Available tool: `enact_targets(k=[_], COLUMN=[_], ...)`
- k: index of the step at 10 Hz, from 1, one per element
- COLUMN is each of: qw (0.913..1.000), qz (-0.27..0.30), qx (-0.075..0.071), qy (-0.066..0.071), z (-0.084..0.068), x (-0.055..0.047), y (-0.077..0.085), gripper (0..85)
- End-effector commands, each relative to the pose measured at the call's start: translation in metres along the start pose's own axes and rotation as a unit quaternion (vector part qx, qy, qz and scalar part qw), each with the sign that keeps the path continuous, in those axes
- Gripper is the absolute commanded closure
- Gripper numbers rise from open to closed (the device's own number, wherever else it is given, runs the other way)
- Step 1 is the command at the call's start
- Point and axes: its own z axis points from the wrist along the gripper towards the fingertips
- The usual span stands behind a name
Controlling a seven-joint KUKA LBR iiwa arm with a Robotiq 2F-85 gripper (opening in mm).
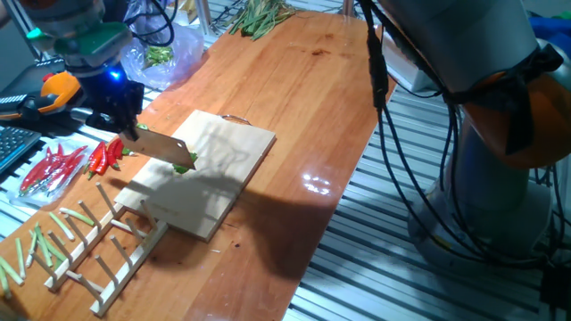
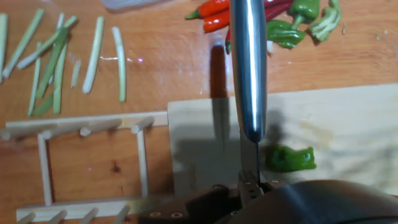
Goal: Chop the chili peppers
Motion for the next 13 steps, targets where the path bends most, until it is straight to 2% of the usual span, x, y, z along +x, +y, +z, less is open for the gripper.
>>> enact_targets(k=[1, 2, 3, 4, 5, 6, 7, 8, 9, 10, 11, 12, 13], qw=[0.9999, 0.9999, 0.9999, 0.9995, 0.9989, 0.9990, 0.9995, 0.9995, 0.9993, 0.9993, 0.9995, 0.9998, 0.9998], qz=[0.007, -0.001, 0.003, 0.008, 0.017, 0.011, 0.007, 0.003, 0.010, 0.012, 0.013, 0.010, 0.012], qx=[-0.008, 0.009, -0.005, -0.012, 0.011, 0.017, 0.006, -0.003, -0.024, -0.026, -0.021, -0.013, -0.017], qy=[0.002, -0.009, -0.009, -0.030, -0.044, -0.040, -0.032, -0.032, -0.027, -0.023, -0.018, -0.009, -0.003], z=[0.000, 0.000, 0.000, 0.000, 0.000, 0.000, 0.000, 0.004, 0.009, 0.014, 0.015, 0.015, 0.015], x=[0.000, 0.000, 0.000, 0.000, 0.000, 0.000, -0.003, -0.010, -0.019, -0.028, -0.033, -0.036, -0.036], y=[0.000, 0.000, 0.000, 0.000, 0.000, 0.000, -0.005, -0.018, -0.037, -0.062, -0.079, -0.094, -0.107], gripper=[85.0, 85.0, 85.0, 85.0, 85.0, 85.0, 85.0, 85.0, 85.0, 85.0, 85.0, 85.0, 85.0])
